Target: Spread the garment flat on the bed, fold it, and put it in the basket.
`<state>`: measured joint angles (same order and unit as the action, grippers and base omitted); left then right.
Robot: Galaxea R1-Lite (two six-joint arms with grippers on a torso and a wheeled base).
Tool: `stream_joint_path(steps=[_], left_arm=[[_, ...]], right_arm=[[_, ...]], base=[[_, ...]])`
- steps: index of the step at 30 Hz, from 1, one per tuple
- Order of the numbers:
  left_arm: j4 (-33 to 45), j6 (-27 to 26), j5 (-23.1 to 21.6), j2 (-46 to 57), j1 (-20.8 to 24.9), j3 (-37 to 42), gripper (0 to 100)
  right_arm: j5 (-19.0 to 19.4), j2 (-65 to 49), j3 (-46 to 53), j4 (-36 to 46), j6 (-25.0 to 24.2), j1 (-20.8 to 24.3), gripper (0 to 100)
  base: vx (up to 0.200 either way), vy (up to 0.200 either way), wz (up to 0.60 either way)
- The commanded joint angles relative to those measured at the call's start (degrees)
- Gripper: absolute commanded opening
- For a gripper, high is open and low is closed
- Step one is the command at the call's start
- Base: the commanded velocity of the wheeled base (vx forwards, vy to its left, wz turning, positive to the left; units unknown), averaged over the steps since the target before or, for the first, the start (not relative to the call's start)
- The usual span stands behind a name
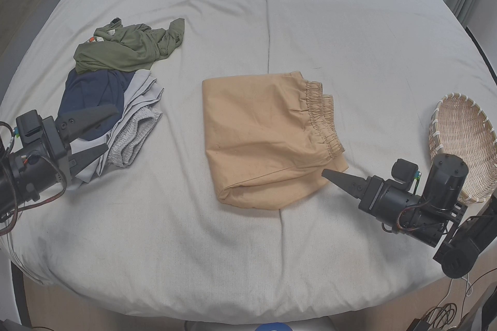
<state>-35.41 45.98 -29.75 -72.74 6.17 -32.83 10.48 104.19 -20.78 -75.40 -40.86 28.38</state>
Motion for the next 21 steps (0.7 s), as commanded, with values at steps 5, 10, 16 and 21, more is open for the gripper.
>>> stream_joint_path(steps=[5, 10, 16, 21], left_arm=[[0.1, 0.0, -0.9, 3.5, -1.3, 1.8, 100], [0.1, 0.0, -1.0, 4.3, -1.9, 3.0, 100], [0.1, 0.0, -1.1, 4.5, -3.0, 3.3, 100], [0.1, -0.1, -1.0, 4.5, -3.5, 3.6, 100]], right_arm=[[-0.2, 5.9, -3.8, 0.0, 0.0, 0.1, 100], [-2.7, 8.5, -6.9, 0.0, 0.1, 0.1, 100], [-3.4, 9.3, -8.8, 0.0, 0.1, 0.3, 100], [-2.7, 10.2, -12.0, -0.7, 0.2, 0.4, 100]], base=[[0.000, 0.000, 0.00], [0.000, 0.000, 0.00], [0.000, 0.000, 0.00], [0.000, 0.000, 0.00]])
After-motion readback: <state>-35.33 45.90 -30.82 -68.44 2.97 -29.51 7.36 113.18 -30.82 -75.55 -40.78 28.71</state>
